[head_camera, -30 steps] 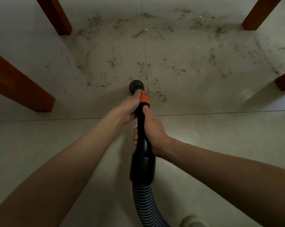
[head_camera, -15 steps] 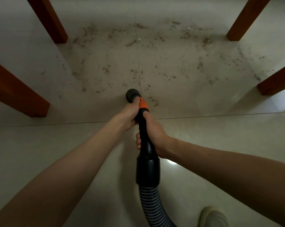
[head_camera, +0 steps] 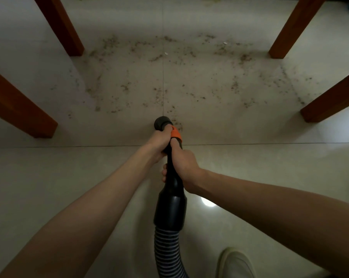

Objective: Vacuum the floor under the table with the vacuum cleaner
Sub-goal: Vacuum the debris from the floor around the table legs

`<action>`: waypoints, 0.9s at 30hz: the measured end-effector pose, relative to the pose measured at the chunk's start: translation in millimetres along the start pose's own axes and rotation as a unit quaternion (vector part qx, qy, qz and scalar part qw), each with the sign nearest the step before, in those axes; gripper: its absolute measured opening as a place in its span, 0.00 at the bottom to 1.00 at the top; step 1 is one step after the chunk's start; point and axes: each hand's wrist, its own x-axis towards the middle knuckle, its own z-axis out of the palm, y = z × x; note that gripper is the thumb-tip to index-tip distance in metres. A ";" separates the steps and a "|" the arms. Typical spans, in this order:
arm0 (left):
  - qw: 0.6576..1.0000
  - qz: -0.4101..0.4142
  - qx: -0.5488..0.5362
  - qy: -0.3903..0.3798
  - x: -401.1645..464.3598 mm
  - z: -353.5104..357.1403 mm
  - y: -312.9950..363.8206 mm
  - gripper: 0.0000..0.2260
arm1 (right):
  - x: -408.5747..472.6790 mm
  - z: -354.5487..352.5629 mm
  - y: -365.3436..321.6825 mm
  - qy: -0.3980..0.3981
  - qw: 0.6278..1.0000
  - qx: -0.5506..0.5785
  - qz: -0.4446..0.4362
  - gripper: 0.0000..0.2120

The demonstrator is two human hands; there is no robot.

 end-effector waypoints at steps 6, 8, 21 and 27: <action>1.000 -0.007 0.017 0.008 -10.3 28.1 -7.6 0.20 | -11.1 -29.0 0.0 0.006 1.000 -0.002 0.013 0.21; 1.000 -0.014 0.011 0.006 -13.8 32.5 -9.8 0.20 | -13.5 -34.7 0.6 0.005 1.000 0.003 0.015 0.22; 0.998 -0.009 -0.008 -0.055 -25.4 84.2 1.0 0.22 | -9.4 -80.1 -16.0 0.039 0.999 0.030 -0.013 0.23; 0.998 -0.012 -0.026 -0.063 -16.6 90.6 2.8 0.22 | -3.6 -94.0 -21.6 0.006 1.000 -0.003 -0.012 0.25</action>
